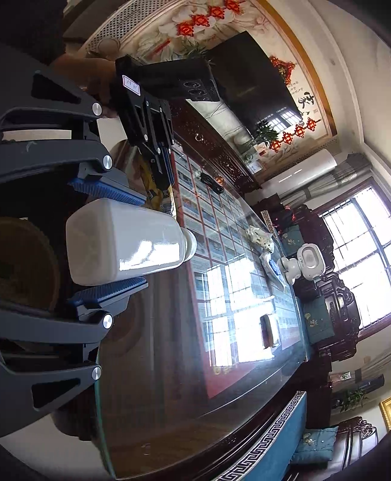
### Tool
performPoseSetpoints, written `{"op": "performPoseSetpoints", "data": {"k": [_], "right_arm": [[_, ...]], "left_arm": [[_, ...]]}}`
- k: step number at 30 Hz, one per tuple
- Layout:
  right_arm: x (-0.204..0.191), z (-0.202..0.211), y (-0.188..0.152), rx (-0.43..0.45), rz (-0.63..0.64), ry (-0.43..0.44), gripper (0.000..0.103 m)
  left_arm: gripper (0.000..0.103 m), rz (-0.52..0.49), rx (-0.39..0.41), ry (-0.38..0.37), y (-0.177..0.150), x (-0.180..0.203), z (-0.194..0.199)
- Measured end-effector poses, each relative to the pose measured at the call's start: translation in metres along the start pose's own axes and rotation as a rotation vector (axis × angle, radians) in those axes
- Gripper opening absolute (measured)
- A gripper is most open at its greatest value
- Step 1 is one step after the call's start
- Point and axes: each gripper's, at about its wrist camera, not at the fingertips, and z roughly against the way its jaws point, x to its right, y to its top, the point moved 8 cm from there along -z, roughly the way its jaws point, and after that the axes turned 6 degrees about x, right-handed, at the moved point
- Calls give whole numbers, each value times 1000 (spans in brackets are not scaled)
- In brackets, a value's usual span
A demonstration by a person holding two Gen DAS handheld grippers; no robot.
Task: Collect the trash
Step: 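Carry the wrapper and bottle to the yellow bin and open both tools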
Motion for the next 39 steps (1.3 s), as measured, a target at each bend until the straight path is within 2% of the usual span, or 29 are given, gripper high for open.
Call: {"op": "performPoseSetpoints", "data": {"k": [8, 13, 18, 23, 30, 39], "right_arm": [[-2, 37, -90, -82, -42, -32, 49], [4, 36, -144, -168, -77, -61, 49], [6, 27, -175, -225, -98, -73, 50], [14, 15, -187, -254, -152, -64, 52], [21, 31, -180, -202, -158, -75, 52], [31, 36, -179, -196, -170, -85, 53]], "left_arm": [[10, 28, -69, -44, -80, 38, 18], [10, 74, -129, -64, -129, 48, 16], [10, 76, -162, -70, -160, 58, 16], [10, 74, -172, -67, -173, 62, 20], [10, 51, -188, -75, -172, 70, 14], [11, 13, -275, -165, -191, 102, -17]]}}
